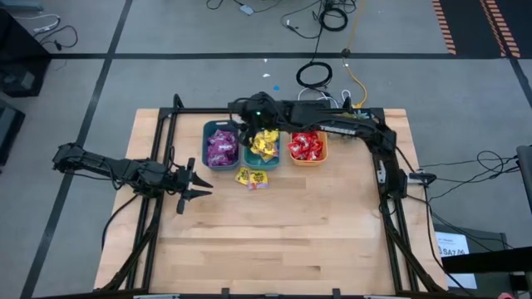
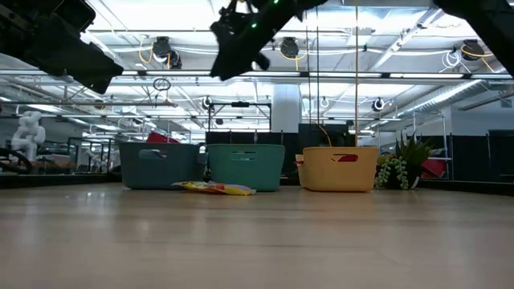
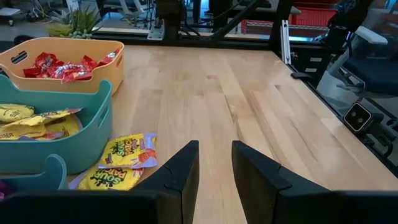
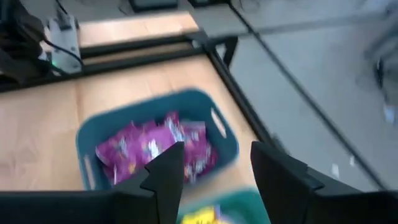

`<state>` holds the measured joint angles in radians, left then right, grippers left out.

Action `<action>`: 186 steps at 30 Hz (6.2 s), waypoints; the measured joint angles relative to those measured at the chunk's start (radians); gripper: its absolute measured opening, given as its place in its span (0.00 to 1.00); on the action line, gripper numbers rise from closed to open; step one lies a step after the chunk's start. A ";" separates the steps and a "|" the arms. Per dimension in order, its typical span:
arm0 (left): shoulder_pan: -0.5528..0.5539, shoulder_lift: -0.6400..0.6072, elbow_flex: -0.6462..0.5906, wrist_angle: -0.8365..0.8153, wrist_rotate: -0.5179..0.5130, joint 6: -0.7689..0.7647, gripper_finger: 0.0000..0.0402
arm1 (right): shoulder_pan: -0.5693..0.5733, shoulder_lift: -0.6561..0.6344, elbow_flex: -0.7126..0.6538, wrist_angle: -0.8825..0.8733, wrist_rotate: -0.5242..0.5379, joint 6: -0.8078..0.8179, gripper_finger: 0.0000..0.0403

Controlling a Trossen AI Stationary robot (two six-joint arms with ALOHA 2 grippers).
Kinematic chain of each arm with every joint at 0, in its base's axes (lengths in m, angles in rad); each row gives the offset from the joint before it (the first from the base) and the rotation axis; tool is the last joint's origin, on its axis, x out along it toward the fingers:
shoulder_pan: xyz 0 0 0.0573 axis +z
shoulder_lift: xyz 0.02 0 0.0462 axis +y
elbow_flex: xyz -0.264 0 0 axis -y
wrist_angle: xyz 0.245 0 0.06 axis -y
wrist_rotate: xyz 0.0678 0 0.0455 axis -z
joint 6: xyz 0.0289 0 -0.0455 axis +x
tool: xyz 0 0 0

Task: Sort candy
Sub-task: Put the yellow candy into the green bin

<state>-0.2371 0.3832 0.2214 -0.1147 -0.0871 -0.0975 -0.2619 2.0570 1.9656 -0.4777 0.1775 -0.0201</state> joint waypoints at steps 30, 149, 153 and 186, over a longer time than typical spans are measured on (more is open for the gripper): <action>0.000 0.000 0.000 0.000 0.000 -0.002 0.26 | 0.388 -0.126 0.000 -0.810 0.345 1.079 0.45; 0.115 1.564 0.777 -0.166 -0.406 -1.258 0.56 | 0.407 -2.047 -1.869 0.235 -0.056 0.296 0.45; 0.108 1.539 0.790 -0.257 -0.377 -1.259 0.43 | 0.407 -2.047 -1.869 0.235 -0.054 0.289 0.45; 0.051 1.327 0.895 -0.512 -0.342 -1.126 0.02 | 0.407 -2.047 -1.868 0.234 -0.052 0.244 0.45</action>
<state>-0.1866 1.7099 1.1160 -0.6267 -0.4294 -1.2236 0.1452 0.0105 0.0975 -0.2440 0.1257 0.2234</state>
